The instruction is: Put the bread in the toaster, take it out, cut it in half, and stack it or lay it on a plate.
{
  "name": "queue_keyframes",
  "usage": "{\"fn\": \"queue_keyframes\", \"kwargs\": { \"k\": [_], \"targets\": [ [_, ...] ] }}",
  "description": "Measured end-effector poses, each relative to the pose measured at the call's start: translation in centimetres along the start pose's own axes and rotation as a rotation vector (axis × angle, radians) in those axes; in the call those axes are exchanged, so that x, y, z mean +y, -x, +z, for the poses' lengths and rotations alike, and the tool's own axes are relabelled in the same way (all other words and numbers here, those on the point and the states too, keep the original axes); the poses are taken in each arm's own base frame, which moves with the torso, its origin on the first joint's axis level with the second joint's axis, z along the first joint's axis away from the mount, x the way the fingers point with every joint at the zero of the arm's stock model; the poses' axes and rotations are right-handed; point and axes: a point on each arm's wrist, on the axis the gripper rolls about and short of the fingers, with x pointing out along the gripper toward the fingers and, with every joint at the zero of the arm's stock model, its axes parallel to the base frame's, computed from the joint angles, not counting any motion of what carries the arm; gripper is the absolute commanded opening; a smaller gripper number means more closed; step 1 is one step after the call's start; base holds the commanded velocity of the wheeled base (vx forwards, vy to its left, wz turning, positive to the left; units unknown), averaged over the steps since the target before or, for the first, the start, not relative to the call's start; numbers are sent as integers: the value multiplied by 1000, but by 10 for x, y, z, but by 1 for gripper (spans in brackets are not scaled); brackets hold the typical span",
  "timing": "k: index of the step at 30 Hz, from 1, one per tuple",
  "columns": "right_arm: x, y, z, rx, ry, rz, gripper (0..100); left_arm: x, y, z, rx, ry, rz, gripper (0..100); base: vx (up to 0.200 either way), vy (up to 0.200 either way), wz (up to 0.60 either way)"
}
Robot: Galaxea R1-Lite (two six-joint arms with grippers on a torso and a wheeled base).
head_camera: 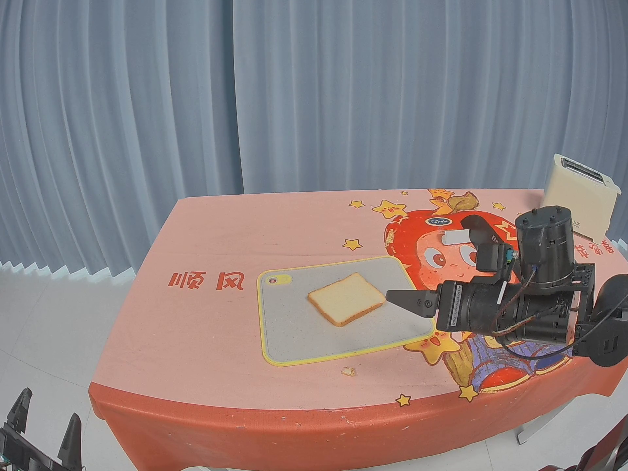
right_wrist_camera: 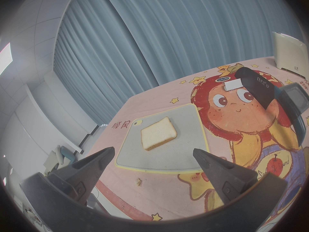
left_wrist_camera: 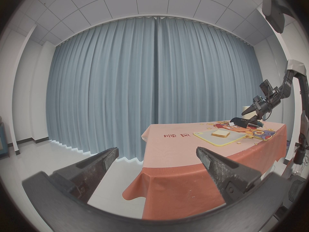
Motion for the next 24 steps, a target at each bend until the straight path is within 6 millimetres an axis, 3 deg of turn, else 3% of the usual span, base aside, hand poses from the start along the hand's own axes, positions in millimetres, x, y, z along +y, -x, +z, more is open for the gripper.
{"fn": "queue_keyframes", "kwargs": {
  "k": [14, 24],
  "targets": [
    [4, 17, 6, -48, 70, 25, 100, 0, 0, 0, 0, 0, 0, 100, 0, 0, 0],
    [6, 48, 20, -157, 116, 33, 100, 0, 0, 0, 0, 0, 1, 100, 0, 0, 0]
  ]
}}
